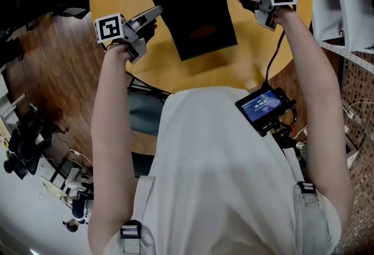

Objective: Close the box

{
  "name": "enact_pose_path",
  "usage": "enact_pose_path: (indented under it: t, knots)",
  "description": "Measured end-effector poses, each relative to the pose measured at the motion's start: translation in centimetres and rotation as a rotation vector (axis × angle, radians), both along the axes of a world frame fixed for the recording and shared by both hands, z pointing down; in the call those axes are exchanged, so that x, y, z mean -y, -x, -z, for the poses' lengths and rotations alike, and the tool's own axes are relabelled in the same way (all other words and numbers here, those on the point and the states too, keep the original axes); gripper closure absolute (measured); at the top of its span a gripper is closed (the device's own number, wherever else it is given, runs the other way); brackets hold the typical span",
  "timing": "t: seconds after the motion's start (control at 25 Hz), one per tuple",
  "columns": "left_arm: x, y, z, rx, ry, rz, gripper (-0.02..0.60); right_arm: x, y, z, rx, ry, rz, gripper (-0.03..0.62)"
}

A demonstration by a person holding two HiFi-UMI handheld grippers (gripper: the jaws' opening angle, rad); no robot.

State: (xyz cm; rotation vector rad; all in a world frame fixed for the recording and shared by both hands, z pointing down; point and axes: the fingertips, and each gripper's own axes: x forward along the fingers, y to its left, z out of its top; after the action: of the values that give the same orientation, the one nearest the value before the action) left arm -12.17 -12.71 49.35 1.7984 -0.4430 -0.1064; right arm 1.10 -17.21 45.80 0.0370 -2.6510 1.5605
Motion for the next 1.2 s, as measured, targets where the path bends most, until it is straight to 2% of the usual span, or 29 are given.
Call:
enact_pose_path:
  t: [0.08, 0.24, 0.4, 0.48, 0.6, 0.76, 0.92, 1.0, 1.12, 1.2]
  knots:
    - [-1.4, -0.3, 0.5, 0.042, -0.035, -0.028, 0.5, -1.0, -0.8, -0.2, -0.039, -0.044, 0.011, 0.578]
    - [-4.1, 0.1, -0.2, 0.225, -0.145, -0.08, 0.495, -4.0, -2.1, -2.0, -0.199, -0.143, 0.097, 0.585]
    - [-5.8, 0.5, -0.9, 0.337, -0.251, -0.095, 0.498, -6.9, -1.5, -2.9, -0.217, -0.191, 0.177, 0.586]
    - [-6.3, 0.5, -1.1, 0.418, -0.344, -0.096, 0.507, -7.5, -2.0, -3.3, -0.206, -0.191, 0.16, 0.587]
    - [-7.7, -0.2, -1.7, 0.568, -0.506, -0.154, 0.513, -8.3, -3.0, -4.3, -0.209, -0.18, 0.125, 0.587]
    - [-10.0, -1.1, -2.9, 0.7, -0.627, -0.231, 0.518, -9.1, -3.9, -5.3, -0.222, -0.17, 0.104, 0.588]
    - [-11.3, -1.7, -4.4, 0.942, -0.817, -0.301, 0.525, -9.4, -4.1, -6.2, -0.22, -0.167, 0.075, 0.589]
    - [-12.1, -2.5, -4.9, 1.03, -0.88, -0.357, 0.517, -9.7, -4.2, -6.4, -0.216, -0.169, 0.069, 0.589]
    - [-13.0, -3.1, -5.4, 1.053, -0.901, -0.398, 0.483, -10.2, -4.2, -6.7, -0.213, -0.169, 0.071, 0.59]
    - [-13.7, -3.6, -5.8, 1.065, -0.912, -0.445, 0.364, -10.4, -4.4, -7.1, -0.217, -0.165, 0.066, 0.59]
